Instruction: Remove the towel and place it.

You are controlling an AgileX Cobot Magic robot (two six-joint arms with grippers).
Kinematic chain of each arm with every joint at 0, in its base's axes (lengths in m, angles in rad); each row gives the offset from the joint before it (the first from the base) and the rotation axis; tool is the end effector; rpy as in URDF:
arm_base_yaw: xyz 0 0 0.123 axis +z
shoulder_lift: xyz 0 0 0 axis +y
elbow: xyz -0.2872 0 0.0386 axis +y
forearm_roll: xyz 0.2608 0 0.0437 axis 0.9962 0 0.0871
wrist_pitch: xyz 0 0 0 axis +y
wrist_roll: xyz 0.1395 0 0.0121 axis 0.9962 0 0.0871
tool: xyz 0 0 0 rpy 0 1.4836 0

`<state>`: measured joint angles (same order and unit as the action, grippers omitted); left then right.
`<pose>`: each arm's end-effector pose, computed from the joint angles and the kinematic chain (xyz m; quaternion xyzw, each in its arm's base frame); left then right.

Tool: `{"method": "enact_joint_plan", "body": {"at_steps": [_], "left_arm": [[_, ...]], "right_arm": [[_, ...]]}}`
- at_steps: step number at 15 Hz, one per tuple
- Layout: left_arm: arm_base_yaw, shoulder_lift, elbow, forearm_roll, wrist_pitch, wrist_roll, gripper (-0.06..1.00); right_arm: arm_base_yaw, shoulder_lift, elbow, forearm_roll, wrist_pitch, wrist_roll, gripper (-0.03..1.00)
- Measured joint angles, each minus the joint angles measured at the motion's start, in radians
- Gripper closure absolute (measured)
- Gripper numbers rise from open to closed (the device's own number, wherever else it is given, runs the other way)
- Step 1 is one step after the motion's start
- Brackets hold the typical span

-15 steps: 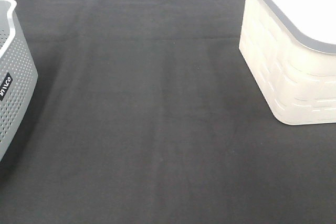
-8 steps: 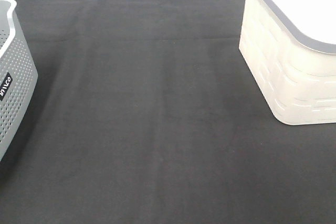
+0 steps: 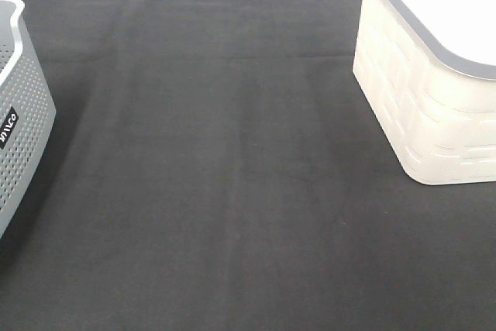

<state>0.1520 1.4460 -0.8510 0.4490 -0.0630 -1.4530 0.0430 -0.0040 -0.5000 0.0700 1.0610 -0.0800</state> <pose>0.3653 0.0521 0.2417 -0.4571 0.7134 -0.2302 0.4787 0.0442 0.0105 0.2614 -0.0538 0.8500 0.0253 0.5233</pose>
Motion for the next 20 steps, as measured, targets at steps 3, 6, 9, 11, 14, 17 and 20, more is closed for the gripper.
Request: {"method": "enact_joint_plan", "body": {"at_steps": [3,6,9,11,14,17,20], "left_arm": [[0.000,-0.091,0.000,0.023,-0.044,0.002,0.94],[0.000,-0.177,-0.011,0.093,-0.094,0.003,0.94],[0.000,-0.247,-0.096,0.229,-0.107,0.004,0.94],[0.000,-0.279,-0.158,0.299,-0.120,0.004,0.94],[0.000,-0.292,-0.243,0.339,-0.168,0.004,0.94],[-0.015,-0.292,-0.335,0.343,-0.212,0.001,0.94],[-0.124,-0.265,-0.464,0.373,-0.209,0.001,0.94]], "right_arm": [[0.000,0.000,0.000,0.000,0.000,0.000,0.34],[0.000,0.000,0.000,0.000,0.000,0.000,0.34],[0.000,0.000,0.000,0.000,0.000,0.000,0.34],[0.000,0.000,0.000,0.000,0.000,0.000,0.34],[0.000,0.000,0.000,0.000,0.000,0.000,0.34],[0.000,0.000,0.000,0.000,0.000,0.000,0.34],[0.000,0.000,0.000,0.000,0.000,0.000,0.34]]}}
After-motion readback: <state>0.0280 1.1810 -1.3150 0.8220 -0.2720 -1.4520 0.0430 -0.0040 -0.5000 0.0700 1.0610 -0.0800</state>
